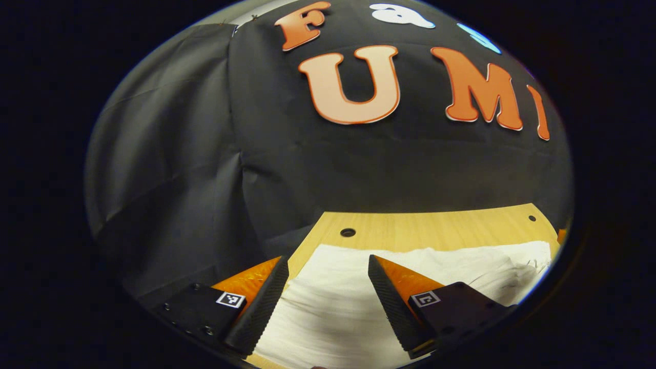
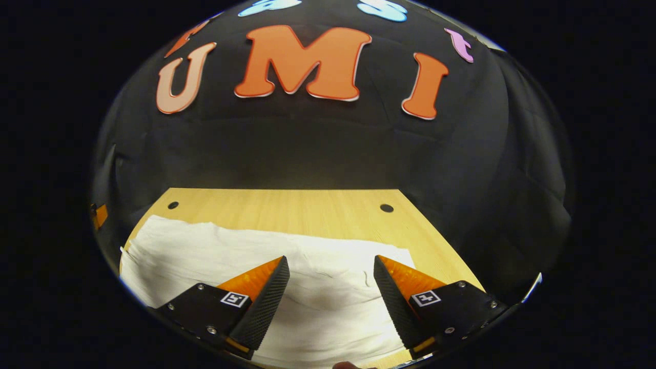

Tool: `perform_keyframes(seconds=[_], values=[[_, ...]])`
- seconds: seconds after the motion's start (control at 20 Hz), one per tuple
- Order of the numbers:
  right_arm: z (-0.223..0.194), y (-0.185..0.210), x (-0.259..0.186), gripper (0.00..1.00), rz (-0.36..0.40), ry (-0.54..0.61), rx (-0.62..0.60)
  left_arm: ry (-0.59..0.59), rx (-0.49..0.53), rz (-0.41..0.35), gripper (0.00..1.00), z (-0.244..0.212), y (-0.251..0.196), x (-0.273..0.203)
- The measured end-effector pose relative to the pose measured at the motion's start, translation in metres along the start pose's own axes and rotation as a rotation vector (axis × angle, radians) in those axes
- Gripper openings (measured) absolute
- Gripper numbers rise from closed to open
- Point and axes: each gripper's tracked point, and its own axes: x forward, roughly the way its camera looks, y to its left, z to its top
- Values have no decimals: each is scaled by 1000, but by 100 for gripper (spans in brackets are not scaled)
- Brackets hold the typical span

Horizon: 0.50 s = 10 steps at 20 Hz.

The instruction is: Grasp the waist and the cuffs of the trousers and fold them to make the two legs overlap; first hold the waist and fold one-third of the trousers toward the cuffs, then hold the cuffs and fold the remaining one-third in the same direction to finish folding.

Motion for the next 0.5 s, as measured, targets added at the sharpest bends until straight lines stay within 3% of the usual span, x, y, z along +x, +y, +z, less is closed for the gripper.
perform_keyframes(seconds=[0.2, 0.5], values=[[-36, -43, 12, 99, -87, 133, 14, 163, -15, 79, 100, -35, 40, 11], [-83, -74, 14, 100, -128, 292, 133, 345, -116, 120, 100, -61, 54, 42]])
